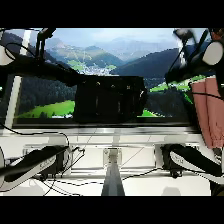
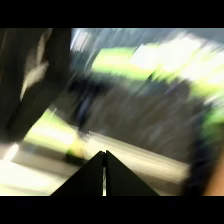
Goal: Fold the clothes and pants, and hang the long-sleeved shirts on hangers.
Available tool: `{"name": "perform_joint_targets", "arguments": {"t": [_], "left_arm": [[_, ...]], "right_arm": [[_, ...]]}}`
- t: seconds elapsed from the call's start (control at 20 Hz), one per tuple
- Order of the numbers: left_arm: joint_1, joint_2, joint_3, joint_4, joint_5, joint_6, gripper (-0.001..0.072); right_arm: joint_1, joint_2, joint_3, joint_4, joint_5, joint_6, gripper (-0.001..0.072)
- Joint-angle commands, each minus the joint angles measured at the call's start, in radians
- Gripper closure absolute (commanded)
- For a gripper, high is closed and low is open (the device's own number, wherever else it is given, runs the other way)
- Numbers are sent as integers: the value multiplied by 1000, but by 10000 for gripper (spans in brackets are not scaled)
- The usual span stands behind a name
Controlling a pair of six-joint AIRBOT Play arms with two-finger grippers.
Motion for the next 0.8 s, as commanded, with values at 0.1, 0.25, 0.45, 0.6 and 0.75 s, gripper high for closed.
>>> {"name": "perform_joint_targets", "arguments": {"t": [0.1, 0.25, 0.45, 0.6, 0.75], "left_arm": [[1, 0, 1, -32, -16, -4, 10], [1, 0, 1, -31, -14, -3, 10], [1, -11, 0, 24, -11, -3, 10], [2, -38, 0, 69, -12, -4, 10], [2, -64, 0, 69, -11, -3, 10]], "right_arm": [[-151, -3, -433, 631, -116, -212, 683], [-128, -14, -557, 653, -341, -30, 66], [-87, -98, -590, 634, -369, 63, 20], [-67, -180, -590, 639, -398, 154, 20], [-65, -225, -590, 666, -444, 155, 190]]}}
